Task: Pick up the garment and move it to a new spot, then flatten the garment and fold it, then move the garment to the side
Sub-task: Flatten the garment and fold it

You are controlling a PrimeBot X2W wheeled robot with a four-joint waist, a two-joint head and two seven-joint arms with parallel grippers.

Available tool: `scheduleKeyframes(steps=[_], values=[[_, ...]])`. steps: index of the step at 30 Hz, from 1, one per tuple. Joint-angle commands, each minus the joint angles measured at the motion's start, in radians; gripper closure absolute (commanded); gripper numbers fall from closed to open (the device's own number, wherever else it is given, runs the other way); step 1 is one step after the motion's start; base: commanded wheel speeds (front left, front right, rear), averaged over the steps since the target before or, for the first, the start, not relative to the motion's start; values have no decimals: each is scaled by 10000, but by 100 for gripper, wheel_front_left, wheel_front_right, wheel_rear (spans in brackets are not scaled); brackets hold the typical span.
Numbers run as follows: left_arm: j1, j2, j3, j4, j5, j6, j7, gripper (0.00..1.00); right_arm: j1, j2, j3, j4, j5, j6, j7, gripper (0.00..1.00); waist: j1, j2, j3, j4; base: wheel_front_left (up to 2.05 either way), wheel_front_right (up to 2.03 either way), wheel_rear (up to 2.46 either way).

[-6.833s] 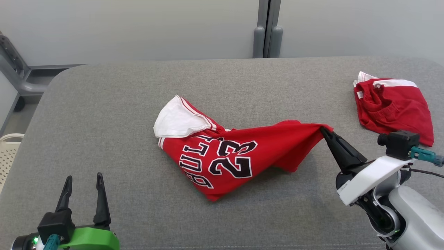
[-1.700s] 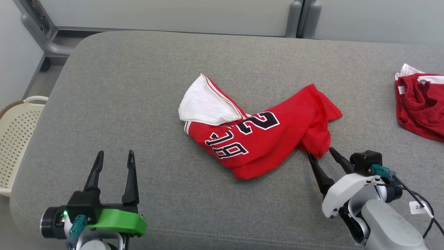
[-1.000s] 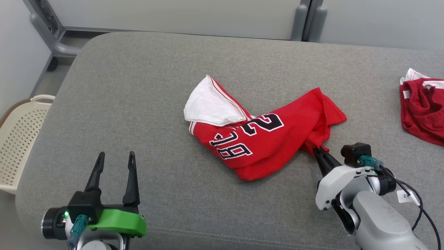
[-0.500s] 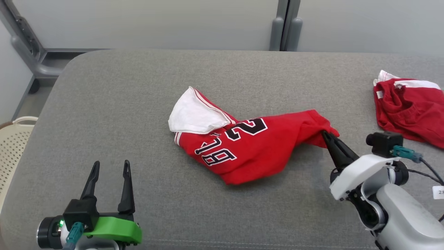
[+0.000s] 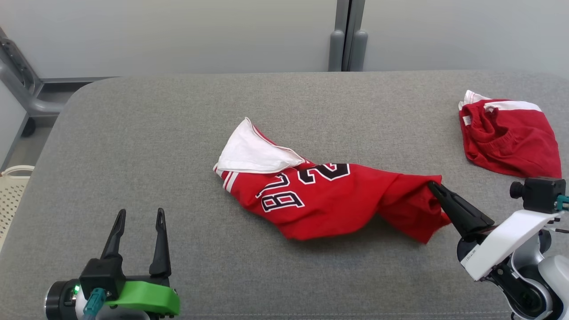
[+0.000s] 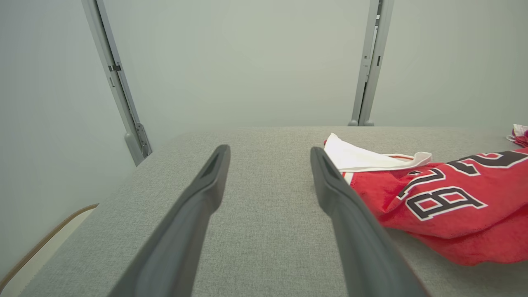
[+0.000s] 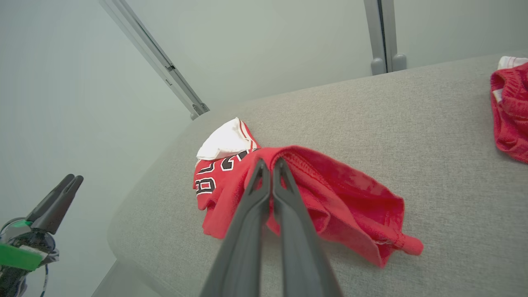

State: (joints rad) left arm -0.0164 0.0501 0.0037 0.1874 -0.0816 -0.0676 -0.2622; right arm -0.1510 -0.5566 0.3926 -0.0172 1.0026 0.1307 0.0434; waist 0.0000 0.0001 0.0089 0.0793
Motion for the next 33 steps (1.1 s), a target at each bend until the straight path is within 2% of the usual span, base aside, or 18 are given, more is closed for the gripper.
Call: scheduleKeyframes(steps=[1, 5, 9, 17, 20, 33], values=[[131, 16, 40, -51, 46, -39, -20, 0, 199, -26, -113, -346, 314, 1, 64, 100, 0, -1, -1, 0, 0, 0, 0], [157, 15, 18, -76, 29, -17, -20, 0, 299, -115, -300, -942, 745, -1, 213, 100, 0, -1, 1, 42, 0, 0, 0], [134, 16, -29, -81, -10, 25, -20, 0, 77, -159, -425, -1081, 704, -1, 272, 100, 0, -1, 13, 140, 0, 0, 0], [27, 13, -132, -87, -115, 98, -20, 0, -1022, 42, -801, 201, -150, -1, 284, 100, 0, -1, 158, 298, 0, 0, 0], [-144, 15, -186, -47, -138, 77, -20, 0, -1740, 111, -596, 546, -332, 1, 398, 100, 0, -1, 258, 411, 0, 0, 0], [-327, 14, -294, 90, -164, 87, -20, 0, -4154, 715, 1007, 616, 500, 1, 58, 100, 0, -1, 240, 869, 0, 0, 0]])
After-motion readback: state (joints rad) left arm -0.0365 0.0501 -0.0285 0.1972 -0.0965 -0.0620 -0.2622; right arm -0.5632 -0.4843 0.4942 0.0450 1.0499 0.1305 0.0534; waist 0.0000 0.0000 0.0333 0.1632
